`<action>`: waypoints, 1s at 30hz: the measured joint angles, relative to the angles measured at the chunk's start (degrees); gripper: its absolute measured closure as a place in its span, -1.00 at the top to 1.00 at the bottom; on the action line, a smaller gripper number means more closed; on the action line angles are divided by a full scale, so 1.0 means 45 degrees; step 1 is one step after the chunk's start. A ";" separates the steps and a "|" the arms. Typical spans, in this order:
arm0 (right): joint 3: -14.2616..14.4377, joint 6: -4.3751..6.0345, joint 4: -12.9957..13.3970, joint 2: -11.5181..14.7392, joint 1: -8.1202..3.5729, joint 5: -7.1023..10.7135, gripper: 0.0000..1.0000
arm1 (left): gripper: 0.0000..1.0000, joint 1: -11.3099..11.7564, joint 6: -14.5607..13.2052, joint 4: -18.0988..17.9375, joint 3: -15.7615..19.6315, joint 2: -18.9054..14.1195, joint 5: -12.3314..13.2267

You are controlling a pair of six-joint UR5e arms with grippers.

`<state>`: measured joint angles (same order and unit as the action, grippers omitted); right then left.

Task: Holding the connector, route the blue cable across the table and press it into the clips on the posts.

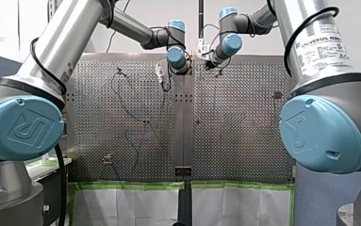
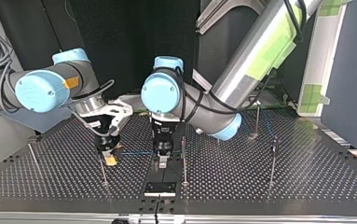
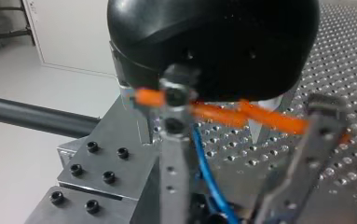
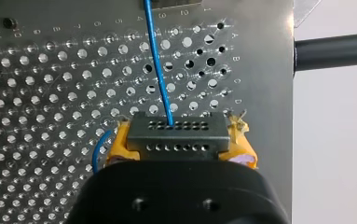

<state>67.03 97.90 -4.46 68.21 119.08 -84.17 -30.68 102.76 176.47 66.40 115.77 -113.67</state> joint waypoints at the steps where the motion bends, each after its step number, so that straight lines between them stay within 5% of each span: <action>1: 0.0001 0.0001 0.0000 -0.0001 0.0003 0.0003 -1.00 | 0.86 -0.0010 -0.0018 0.0064 -0.0026 0.0001 -0.0018; 3: 0.0000 0.0004 -0.0001 -0.0004 0.0007 0.0007 -1.00 | 0.36 -0.0045 -0.0050 0.0170 -0.0056 0.0004 -0.0049; 4: 0.0001 0.0005 -0.0001 -0.0004 0.0008 0.0007 -1.00 | 0.36 -0.0066 -0.0060 0.0203 -0.0062 0.0007 -0.0059; 6: 0.0001 0.0006 -0.0002 0.0002 0.0012 0.0009 -1.00 | -0.19 -0.0114 -0.0074 0.0260 -0.0060 0.0005 -0.0072; 7: 0.0002 0.0005 -0.0003 0.0002 0.0017 0.0010 -1.00 | -0.19 -0.0135 -0.0077 0.0279 -0.0058 0.0004 -0.0074; 9: 0.0002 0.0005 -0.0011 0.0004 0.0026 0.0011 -1.00 | -0.69 -0.0177 -0.0077 0.0323 -0.0057 0.0005 -0.0093; 10: 0.0003 0.0005 -0.0014 0.0005 0.0027 0.0011 -1.00 | -0.69 -0.0190 -0.0077 0.0349 -0.0057 0.0008 -0.0121; 12: 0.0001 0.0006 -0.0018 0.0008 0.0029 0.0011 -1.00 | -1.00 -0.0217 -0.0081 0.0411 -0.0056 0.0006 -0.0261; 19: 0.0008 0.0006 -0.0024 -0.0004 0.0068 0.0020 -1.00 | -1.00 -0.0316 -0.0089 0.0773 -0.0054 0.0004 -0.1026; 30: 0.0204 -0.0013 -0.0011 -0.0023 0.0132 -0.0008 -1.00 | -1.00 -0.0668 -0.0235 0.0934 0.0749 -0.0015 -0.1440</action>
<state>67.94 97.84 -4.51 68.11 119.67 -84.20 -33.68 101.71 180.68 69.77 115.70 -120.15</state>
